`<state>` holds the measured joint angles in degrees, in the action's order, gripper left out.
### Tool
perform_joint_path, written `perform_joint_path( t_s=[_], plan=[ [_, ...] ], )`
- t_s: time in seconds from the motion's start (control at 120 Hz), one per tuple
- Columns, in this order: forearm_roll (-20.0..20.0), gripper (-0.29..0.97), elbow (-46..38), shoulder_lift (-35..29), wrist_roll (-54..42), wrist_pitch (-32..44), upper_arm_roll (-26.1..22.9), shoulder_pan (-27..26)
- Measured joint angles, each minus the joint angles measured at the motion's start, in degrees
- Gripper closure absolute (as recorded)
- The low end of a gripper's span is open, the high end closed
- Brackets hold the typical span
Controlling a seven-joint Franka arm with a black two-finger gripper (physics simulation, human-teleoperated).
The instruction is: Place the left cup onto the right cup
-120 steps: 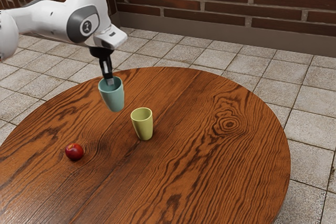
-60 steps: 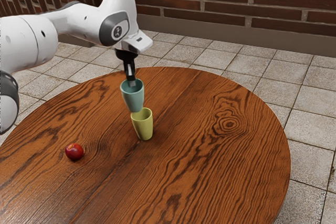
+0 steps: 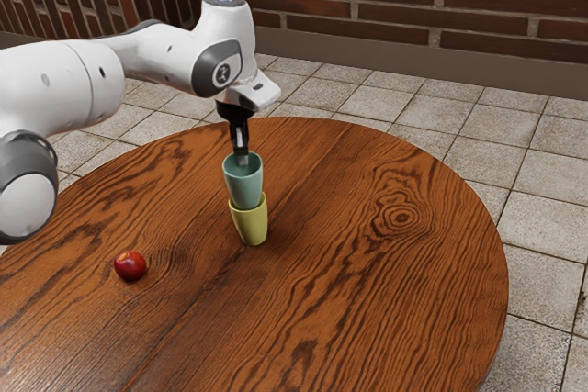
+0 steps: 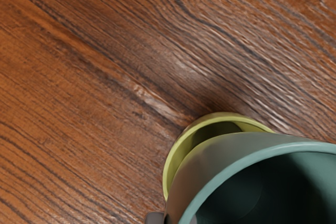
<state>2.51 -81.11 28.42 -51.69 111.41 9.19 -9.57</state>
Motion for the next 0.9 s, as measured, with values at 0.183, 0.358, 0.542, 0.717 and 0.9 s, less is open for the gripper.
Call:
perform_joint_path(
  t_s=[0.183,0.358,0.542,0.717,0.9],
  plan=[
    [-1.58,0.69,0.04,0.94,-0.21,0.21,0.04,0.22],
    [-2.35,0.33,-0.16,-0.16,-0.42,-0.30,0.05,0.61],
    [-2.35,0.14,-0.64,-1.51,-0.58,-0.89,0.12,0.52],
    [-1.54,0.06,-5.59,-9.42,-0.56,-3.31,0.19,0.36],
    [1.03,0.03,-15.27,-22.84,-0.20,-6.74,0.13,0.13]
  ],
)
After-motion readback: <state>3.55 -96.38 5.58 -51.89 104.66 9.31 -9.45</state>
